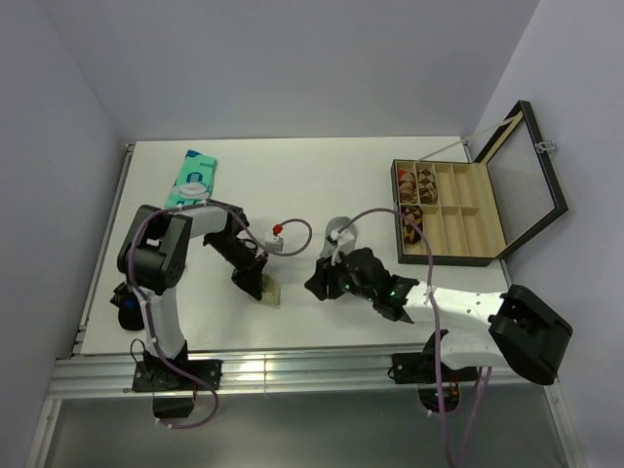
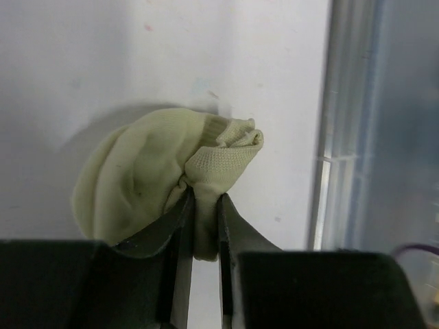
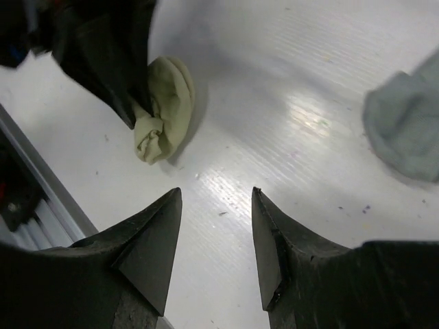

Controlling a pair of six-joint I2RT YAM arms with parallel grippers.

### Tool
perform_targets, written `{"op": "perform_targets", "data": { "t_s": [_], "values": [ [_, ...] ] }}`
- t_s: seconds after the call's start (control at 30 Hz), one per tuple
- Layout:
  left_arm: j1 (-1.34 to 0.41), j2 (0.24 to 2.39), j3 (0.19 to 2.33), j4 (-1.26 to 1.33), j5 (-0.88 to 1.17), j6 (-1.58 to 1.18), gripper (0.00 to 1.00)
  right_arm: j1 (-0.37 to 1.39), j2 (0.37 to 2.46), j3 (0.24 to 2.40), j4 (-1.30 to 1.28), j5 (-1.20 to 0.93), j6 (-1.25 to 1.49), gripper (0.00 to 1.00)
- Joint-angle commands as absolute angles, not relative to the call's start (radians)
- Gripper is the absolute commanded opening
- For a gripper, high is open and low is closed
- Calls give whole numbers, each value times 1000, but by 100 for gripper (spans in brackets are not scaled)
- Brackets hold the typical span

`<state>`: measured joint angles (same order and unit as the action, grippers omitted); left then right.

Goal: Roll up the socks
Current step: Roll the sock at the center of the board.

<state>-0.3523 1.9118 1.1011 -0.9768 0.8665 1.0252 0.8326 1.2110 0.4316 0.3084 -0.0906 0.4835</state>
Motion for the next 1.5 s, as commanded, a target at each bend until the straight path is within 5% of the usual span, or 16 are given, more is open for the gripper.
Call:
{"op": "perform_targets", "data": {
  "t_s": [0.0,0.53,1.1,1.2,1.27,1.47],
  "values": [
    [-347,2090,1158,-1297,801,1173,0,981,1206,495,374,57,329,52],
    [-344,2158,1197,-1244,747,1059,0,1250,1608,767,371,97,176,51],
    [-344,2141,1174,-1170,747,1011,0,1284,1798,885,348,127,166,49],
    [-344,2132,1169,-1158,747,1002,1,1282,1827,891,357,135,175,41],
    [-344,2122,1163,-1151,749,991,3,1282,1839,893,356,146,189,26],
    [-339,2047,1146,-1117,778,973,23,1275,1862,875,336,150,224,1]
  ]
}}
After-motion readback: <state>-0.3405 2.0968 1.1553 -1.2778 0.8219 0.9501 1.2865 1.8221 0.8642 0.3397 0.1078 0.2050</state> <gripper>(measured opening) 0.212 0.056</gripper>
